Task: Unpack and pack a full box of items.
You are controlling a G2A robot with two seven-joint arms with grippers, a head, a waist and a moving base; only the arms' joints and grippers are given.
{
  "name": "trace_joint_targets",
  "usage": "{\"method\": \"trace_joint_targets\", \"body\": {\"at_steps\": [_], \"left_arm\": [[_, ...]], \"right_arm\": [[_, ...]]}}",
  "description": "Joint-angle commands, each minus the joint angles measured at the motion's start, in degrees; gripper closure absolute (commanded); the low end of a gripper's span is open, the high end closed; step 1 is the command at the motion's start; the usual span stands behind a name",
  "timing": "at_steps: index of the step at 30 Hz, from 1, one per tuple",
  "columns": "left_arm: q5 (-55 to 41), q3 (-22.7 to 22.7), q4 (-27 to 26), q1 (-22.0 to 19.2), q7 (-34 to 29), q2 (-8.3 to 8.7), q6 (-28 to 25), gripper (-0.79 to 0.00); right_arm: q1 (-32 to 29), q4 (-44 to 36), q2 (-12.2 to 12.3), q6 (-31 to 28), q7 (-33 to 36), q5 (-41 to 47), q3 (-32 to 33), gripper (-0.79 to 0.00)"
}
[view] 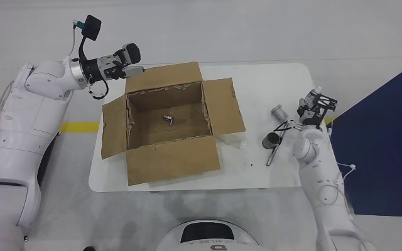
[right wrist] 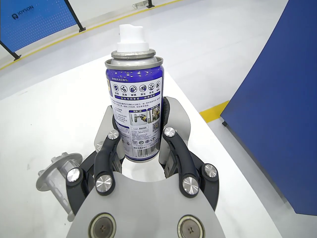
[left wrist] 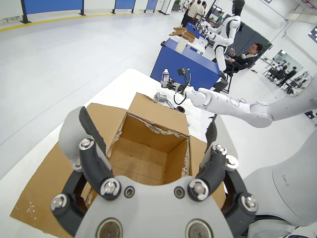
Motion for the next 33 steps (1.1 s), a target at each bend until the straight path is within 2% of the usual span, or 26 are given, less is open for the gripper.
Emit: {"method": "trace_joint_targets", "body": {"at_steps": [1, 11, 25, 33], "left_arm": [[0.00, 0.00, 0.00, 0.00, 0.00, 0.00, 0.00, -0.785], [0.00, 0.00, 0.00, 0.00, 0.00, 0.00, 0.00, -0.785], [0.00, 0.00, 0.00, 0.00, 0.00, 0.00, 0.00, -0.785], [0.00, 0.00, 0.00, 0.00, 0.00, 0.00, 0.00, -0.785]], "right_arm": [[-0.08, 0.37, -0.01, 0.50, 0.59, -1.14, -0.32, 0.000], [-1.28, -0.72, -0.17, -2.48, 0.53, -0.26, -0.56, 0.000], [1.44, 3.23, -0.51, -5.56, 0.67, 1.76, -1.13, 0.000], [3.17, 6.18, -0.79, -5.35, -0.26, 1.76, -1.86, 0.000]]}}
